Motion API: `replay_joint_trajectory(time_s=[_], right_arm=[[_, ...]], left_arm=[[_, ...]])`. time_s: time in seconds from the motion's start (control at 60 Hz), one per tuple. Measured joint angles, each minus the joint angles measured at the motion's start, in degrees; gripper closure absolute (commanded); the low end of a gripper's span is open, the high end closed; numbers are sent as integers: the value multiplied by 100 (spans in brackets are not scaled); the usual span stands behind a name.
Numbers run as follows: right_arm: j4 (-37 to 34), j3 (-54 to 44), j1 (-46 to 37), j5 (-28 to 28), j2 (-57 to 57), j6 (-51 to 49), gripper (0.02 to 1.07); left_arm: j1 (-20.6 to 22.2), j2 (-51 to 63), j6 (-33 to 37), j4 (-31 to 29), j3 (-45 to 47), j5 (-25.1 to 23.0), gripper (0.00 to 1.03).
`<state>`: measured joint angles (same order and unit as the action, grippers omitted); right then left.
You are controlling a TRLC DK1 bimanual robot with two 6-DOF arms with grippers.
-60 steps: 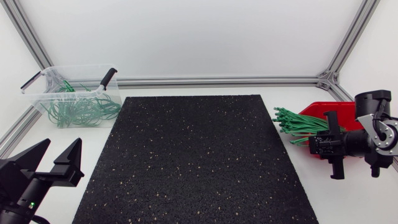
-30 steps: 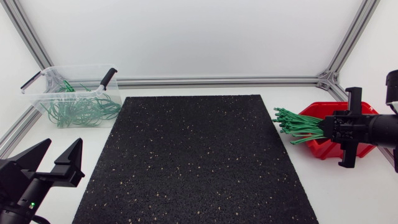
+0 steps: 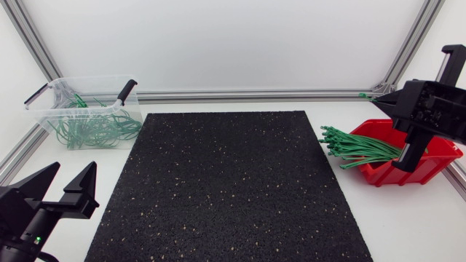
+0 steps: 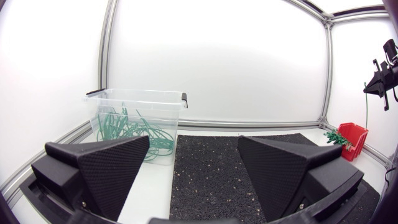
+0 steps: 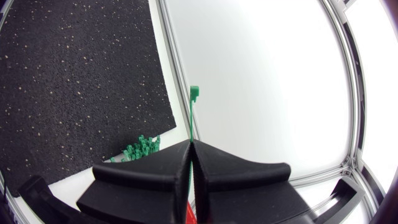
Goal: Take a green cable tie from the red box, thread the tail through the head to close it, then place it in the transparent bin on the left.
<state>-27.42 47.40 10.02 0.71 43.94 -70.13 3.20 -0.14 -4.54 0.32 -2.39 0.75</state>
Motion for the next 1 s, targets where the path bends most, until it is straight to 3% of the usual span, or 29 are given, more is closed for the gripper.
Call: replay_joint_trajectory(time_s=[0.2,0.3,0.633,0.817,1.0], right_arm=[[-1683,833,1220,376,267,835,101],[-1823,922,1888,743,299,1060,102],[-2085,614,3296,933,422,2334,102],[-2087,616,3467,203,647,3130,102],[-2129,632,3442,-946,1176,3657,102]], left_arm=[[0,0,-2,-2,-2,0,4],[76,7,-26,-37,-28,0,4],[260,286,-153,-68,-98,-2,4],[297,476,-299,-76,-210,-74,4],[297,820,-507,-131,-448,-387,4]])
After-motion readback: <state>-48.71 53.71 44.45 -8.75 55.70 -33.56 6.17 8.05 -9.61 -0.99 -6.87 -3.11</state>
